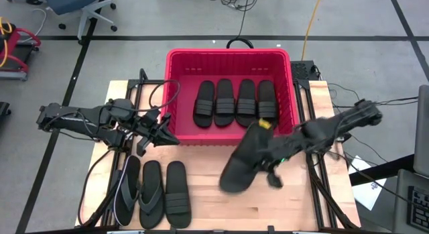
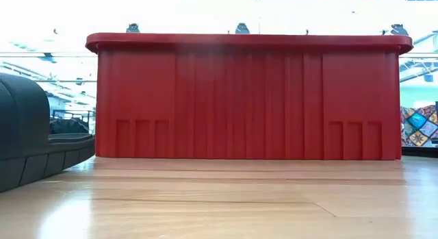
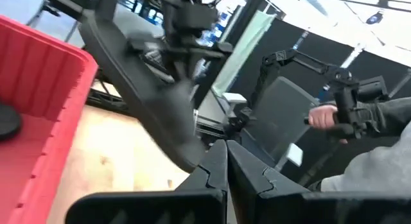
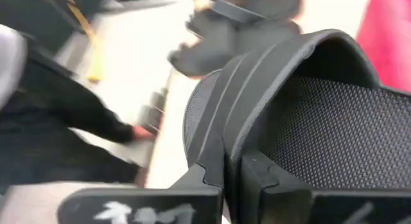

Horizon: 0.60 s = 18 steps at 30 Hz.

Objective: Pick and place slides into bin
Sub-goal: Put the black slide into the red bin

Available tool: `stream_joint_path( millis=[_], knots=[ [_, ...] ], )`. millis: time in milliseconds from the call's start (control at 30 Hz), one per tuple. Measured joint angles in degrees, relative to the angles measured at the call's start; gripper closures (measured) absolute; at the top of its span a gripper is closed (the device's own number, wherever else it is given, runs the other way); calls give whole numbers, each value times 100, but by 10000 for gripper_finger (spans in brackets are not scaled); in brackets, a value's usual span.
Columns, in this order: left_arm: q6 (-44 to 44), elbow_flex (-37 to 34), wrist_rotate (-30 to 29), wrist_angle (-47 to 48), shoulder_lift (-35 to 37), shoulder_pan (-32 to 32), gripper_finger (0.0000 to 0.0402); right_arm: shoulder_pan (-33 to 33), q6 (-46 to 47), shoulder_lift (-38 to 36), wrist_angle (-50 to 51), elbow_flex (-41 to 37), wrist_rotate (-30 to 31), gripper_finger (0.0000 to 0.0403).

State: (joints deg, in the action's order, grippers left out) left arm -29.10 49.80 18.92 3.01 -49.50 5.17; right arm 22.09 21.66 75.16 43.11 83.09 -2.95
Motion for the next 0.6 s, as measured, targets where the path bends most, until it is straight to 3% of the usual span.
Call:
stream_joint_path(
  millis=[167,400,600],
  knots=[
    [-84,0,-647,-7,-1,0,396,-732,-658,-835,1542,0,-20,401],
    [-301,0,-1223,-9,0,0,396,-2282,-2061,-1409,2875,0,-919,402],
    [-235,0,-1303,-7,0,0,396,-3289,-3371,-1376,2561,-2,-916,399]
  ],
)
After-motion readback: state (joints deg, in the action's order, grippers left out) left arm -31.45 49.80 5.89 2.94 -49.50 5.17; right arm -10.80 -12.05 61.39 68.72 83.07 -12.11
